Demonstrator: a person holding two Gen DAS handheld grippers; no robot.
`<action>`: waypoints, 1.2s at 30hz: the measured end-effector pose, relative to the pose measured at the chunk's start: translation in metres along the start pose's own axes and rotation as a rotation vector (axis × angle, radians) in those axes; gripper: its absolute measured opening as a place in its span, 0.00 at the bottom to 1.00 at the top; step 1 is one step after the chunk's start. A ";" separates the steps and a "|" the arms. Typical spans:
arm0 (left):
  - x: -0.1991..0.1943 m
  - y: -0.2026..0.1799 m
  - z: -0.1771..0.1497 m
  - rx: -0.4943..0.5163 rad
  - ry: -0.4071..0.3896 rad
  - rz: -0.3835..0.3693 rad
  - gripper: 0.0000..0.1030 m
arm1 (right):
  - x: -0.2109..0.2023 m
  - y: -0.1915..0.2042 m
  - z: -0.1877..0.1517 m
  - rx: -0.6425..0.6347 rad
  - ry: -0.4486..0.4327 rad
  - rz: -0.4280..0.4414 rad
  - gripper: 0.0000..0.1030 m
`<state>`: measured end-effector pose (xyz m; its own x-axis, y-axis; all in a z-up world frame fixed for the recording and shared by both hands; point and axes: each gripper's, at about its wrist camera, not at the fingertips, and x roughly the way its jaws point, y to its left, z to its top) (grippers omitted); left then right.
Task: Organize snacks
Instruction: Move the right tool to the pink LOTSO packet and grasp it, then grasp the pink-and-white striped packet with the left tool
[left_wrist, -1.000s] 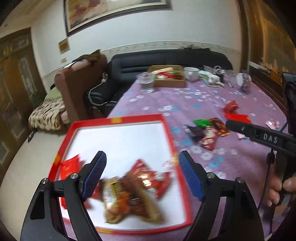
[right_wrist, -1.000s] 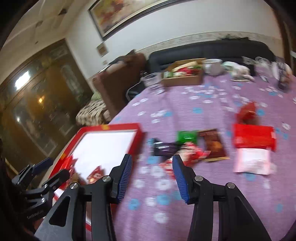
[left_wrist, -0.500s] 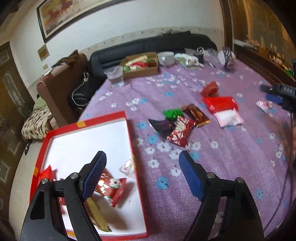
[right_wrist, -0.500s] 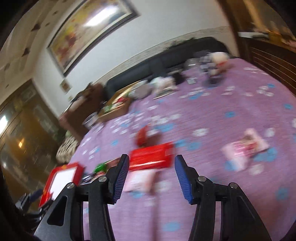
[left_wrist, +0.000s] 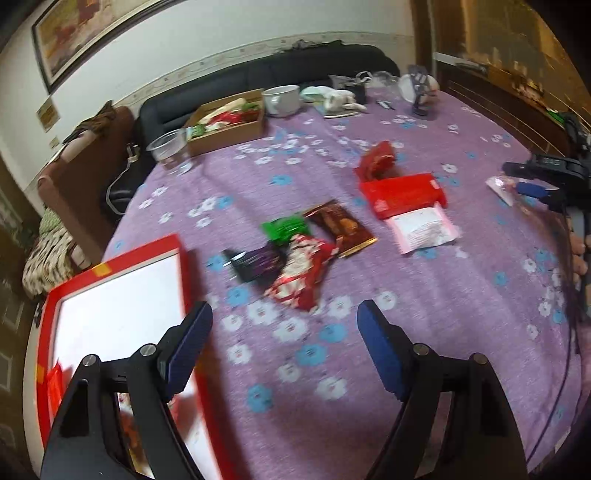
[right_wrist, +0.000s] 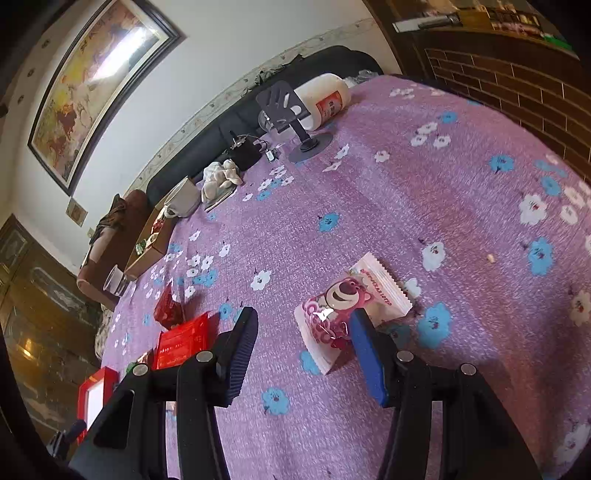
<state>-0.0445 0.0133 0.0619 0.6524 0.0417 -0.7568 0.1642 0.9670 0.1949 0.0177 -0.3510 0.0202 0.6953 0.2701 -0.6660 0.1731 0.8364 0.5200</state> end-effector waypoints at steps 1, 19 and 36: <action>0.002 -0.005 0.004 0.011 0.002 -0.013 0.79 | 0.002 0.001 0.000 0.003 -0.002 -0.021 0.53; 0.045 -0.070 0.045 -0.032 0.080 -0.164 0.78 | 0.046 0.017 0.015 -0.133 0.138 -0.039 0.04; 0.095 -0.098 0.062 -0.099 0.150 -0.208 0.78 | 0.071 0.046 0.058 -0.328 0.072 -0.115 0.55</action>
<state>0.0468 -0.0926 0.0097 0.4941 -0.1308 -0.8595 0.2053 0.9782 -0.0309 0.1153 -0.3215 0.0279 0.6314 0.1887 -0.7521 0.0061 0.9687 0.2481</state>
